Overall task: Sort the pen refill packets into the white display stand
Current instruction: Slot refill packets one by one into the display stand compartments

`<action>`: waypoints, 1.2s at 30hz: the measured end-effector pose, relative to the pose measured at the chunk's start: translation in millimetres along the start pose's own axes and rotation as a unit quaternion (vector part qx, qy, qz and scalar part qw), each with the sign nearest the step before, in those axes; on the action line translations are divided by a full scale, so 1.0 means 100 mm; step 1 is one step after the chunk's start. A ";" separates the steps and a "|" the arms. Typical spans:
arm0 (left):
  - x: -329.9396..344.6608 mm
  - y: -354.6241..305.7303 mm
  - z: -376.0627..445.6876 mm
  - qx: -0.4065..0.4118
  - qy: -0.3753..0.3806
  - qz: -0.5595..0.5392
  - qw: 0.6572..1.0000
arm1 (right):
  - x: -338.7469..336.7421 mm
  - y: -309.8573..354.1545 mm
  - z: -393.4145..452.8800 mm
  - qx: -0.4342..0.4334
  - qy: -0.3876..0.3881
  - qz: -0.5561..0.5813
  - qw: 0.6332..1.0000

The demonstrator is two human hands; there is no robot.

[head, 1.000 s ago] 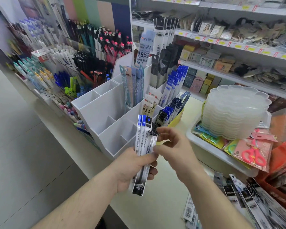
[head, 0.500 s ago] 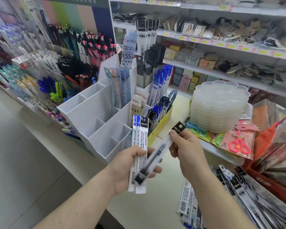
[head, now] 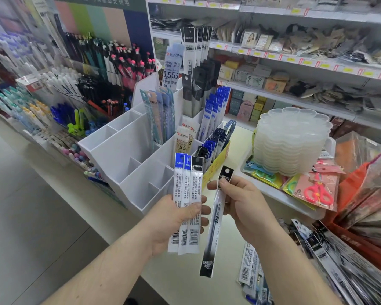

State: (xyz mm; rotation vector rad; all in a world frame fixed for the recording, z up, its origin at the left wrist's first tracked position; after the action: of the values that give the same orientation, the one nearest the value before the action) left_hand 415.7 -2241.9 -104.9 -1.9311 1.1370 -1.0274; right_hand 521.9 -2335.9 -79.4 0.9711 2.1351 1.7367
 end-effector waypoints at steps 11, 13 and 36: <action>-0.06 0.06 0.04 0.010 -0.022 -0.081 0.996 | 0.15 0.01 0.02 -0.016 0.031 0.027 0.999; -0.02 0.09 0.06 -0.006 -0.001 -0.104 0.995 | 0.17 0.02 0.02 -0.017 0.031 0.024 0.999; 0.12 -0.16 -0.05 0.064 -0.011 0.061 0.996 | -0.02 0.10 0.04 -0.183 -0.192 -0.024 0.964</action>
State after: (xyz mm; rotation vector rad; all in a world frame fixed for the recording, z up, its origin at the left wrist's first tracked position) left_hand 421.4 -2247.1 -85.8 -1.7460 1.1341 -0.9852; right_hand 529.2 -2332.7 -72.0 1.0358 1.5218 1.6735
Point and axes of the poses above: each hand's wrist, its own z-axis towards the middle knuckle, its own x-axis out of the palm, y = z × x, the point moved 10 cm from there along z, towards the middle knuckle, and after that the axes turned 12 degrees about y, right-handed, at the moved point
